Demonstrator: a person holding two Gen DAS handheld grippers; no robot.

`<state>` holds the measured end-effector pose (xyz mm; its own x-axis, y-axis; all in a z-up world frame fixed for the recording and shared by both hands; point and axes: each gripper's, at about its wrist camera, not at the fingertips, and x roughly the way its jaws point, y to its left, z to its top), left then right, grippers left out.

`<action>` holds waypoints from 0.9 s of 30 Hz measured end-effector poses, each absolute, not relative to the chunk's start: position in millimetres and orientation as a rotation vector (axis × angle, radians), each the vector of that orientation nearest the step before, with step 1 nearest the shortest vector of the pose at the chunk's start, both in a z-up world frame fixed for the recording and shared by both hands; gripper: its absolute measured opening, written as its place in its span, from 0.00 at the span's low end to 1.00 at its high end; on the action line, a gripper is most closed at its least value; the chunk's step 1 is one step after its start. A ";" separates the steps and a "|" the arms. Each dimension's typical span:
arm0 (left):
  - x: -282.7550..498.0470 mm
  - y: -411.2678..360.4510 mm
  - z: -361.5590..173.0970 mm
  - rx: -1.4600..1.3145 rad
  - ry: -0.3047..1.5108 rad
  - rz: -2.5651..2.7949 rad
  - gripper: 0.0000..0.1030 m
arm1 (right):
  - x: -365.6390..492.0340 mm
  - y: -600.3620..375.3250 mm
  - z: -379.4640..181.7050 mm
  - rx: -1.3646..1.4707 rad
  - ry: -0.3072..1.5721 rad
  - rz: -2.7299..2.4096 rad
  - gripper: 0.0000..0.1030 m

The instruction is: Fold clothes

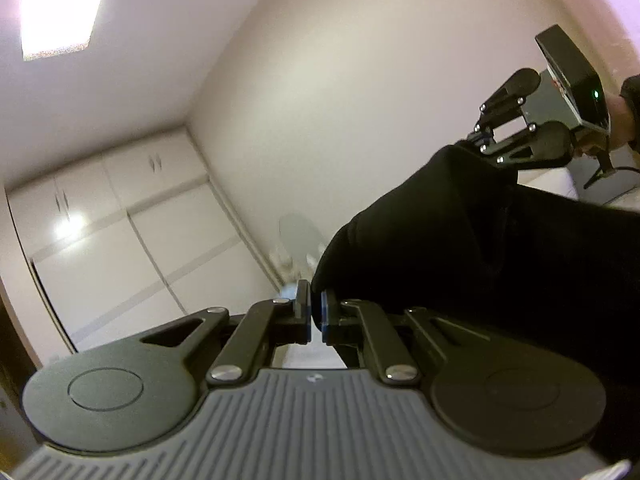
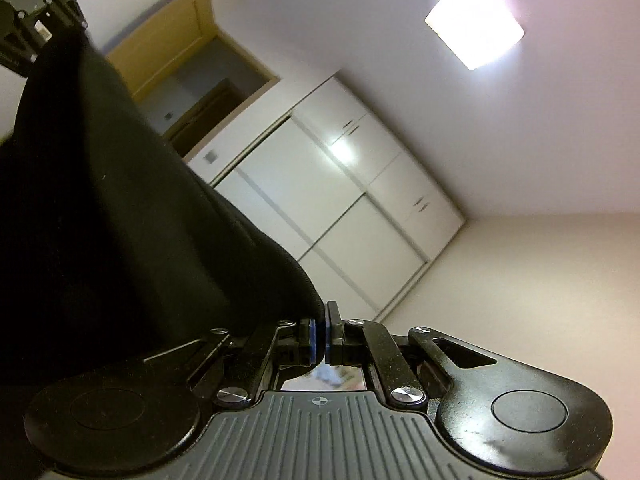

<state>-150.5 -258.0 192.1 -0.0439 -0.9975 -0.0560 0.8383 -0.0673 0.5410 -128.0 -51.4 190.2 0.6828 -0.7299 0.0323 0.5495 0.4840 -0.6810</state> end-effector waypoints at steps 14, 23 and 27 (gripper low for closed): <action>-16.8 -561.0 -121.0 0.695 0.498 -1.126 0.25 | 81.6 -434.2 -157.7 -0.453 0.867 -0.450 0.64; -50.7 -513.0 -241.0 0.723 0.900 -1.062 0.29 | 59.1 -453.0 -288.7 -0.014 1.053 -0.439 0.64; -80.7 -510.6 -277.9 0.664 0.992 -1.123 0.37 | 53.6 -458.6 -299.0 0.231 1.026 -0.465 0.64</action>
